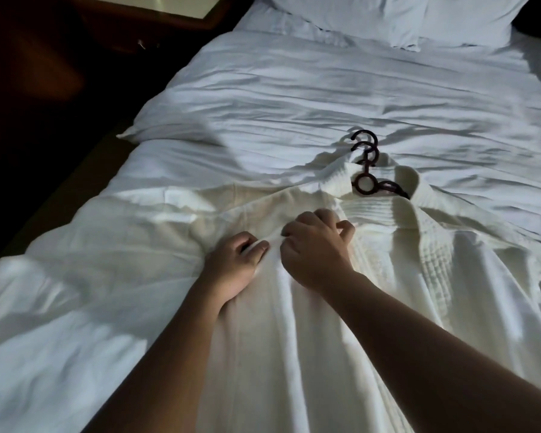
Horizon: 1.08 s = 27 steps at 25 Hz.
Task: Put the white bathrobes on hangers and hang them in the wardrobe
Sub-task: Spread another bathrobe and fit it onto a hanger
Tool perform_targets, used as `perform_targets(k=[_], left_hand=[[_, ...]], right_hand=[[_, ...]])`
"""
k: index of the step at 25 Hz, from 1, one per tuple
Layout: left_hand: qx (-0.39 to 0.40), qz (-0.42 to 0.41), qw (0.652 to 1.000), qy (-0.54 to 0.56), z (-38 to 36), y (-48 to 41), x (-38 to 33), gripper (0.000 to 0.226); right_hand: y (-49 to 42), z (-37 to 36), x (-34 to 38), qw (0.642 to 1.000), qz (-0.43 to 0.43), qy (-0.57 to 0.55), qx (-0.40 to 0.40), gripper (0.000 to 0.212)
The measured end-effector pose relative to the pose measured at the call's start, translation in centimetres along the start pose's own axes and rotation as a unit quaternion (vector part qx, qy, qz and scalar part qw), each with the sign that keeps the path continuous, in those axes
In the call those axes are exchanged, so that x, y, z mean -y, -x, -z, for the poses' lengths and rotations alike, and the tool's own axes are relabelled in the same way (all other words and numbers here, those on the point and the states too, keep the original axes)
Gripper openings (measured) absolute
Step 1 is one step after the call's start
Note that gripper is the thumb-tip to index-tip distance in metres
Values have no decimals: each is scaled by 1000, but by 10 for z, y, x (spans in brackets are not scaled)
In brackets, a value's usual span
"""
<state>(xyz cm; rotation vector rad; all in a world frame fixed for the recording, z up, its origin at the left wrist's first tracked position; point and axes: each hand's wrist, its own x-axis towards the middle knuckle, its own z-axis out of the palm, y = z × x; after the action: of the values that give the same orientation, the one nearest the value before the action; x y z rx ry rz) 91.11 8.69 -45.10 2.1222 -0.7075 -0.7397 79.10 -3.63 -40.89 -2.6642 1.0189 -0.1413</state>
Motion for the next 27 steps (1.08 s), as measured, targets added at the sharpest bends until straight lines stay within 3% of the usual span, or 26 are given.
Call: perform_targets(k=[2, 5, 8, 11, 14, 18, 22, 27], left_hand=[[7, -4, 1000, -8, -1, 2, -5, 34], [17, 7, 1000, 3, 2, 3, -8, 32], [31, 11, 999, 15, 6, 3, -7, 33], [80, 2, 996, -40, 11, 4, -13, 37], [100, -18, 992, -70, 27, 7, -19, 27], [3, -107, 981, -159, 68, 45, -2, 31], [-30, -40, 967, -250, 131, 76, 42, 32], [-153, -111, 929, -319, 155, 63, 77, 50]], right_hand=[[-16, -6, -5, 997, -58, 19, 44, 36], [-35, -15, 0, 990, -113, 69, 46, 42], [-28, -36, 4, 983, -79, 165, -1, 45], [-27, -49, -1, 981, -70, 175, -36, 42], [-32, -56, -2, 979, -63, 188, -55, 40], [-33, -62, -8, 978, -59, 187, -65, 42], [-34, -59, -4, 981, -54, 177, -66, 44], [-33, -60, -5, 981, -50, 171, -83, 45]])
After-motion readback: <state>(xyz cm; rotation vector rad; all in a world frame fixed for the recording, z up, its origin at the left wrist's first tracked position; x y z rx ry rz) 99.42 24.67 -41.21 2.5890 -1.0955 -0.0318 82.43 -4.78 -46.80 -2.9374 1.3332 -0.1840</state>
